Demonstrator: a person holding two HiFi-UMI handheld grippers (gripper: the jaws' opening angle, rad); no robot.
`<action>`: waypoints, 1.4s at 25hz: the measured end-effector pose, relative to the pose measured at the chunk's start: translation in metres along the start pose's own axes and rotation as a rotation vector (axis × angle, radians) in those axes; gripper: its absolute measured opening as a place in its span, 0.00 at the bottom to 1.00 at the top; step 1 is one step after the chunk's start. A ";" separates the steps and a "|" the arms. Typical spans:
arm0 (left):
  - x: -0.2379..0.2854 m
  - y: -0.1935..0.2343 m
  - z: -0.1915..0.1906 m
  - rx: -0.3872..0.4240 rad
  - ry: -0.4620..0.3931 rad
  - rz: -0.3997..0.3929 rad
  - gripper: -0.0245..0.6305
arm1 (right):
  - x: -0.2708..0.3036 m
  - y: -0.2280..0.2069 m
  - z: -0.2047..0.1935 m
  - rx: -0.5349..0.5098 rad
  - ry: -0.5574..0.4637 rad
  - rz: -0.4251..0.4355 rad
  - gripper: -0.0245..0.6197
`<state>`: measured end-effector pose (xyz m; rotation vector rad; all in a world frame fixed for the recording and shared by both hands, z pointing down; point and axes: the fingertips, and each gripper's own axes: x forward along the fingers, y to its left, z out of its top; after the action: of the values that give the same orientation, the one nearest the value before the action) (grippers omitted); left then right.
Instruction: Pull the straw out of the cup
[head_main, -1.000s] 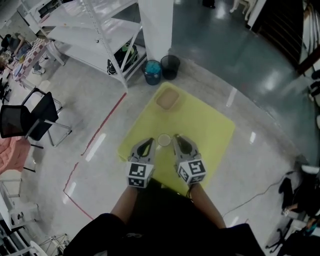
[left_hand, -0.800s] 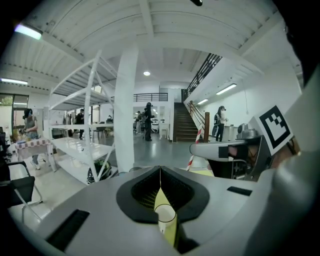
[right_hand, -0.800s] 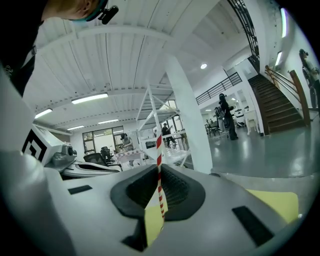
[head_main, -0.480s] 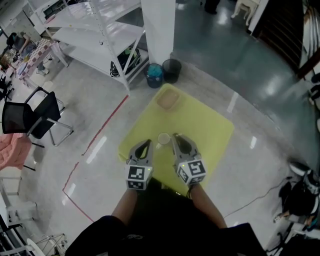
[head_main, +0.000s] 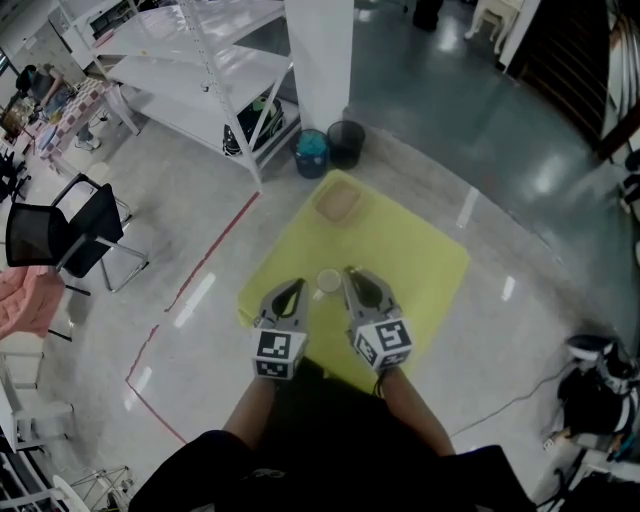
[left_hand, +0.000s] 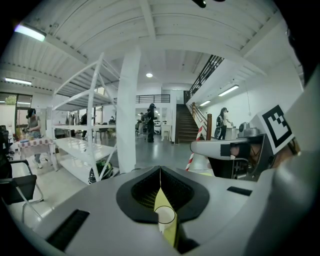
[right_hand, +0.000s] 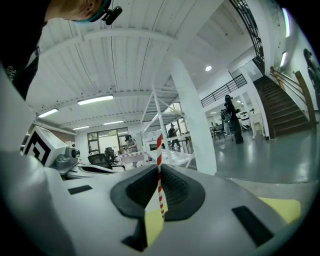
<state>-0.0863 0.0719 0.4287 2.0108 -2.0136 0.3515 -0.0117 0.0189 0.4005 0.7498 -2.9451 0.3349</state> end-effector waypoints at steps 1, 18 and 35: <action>0.000 -0.001 0.000 -0.001 0.001 -0.001 0.10 | 0.000 0.000 0.000 -0.001 0.001 0.001 0.09; 0.002 0.000 0.003 0.001 0.005 -0.005 0.11 | 0.001 0.004 0.001 -0.035 0.022 0.022 0.09; 0.004 0.001 0.002 -0.002 0.014 0.001 0.11 | 0.003 0.000 -0.002 -0.018 0.033 0.020 0.09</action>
<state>-0.0871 0.0676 0.4284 2.0007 -2.0054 0.3626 -0.0142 0.0179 0.4028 0.7061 -2.9227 0.3182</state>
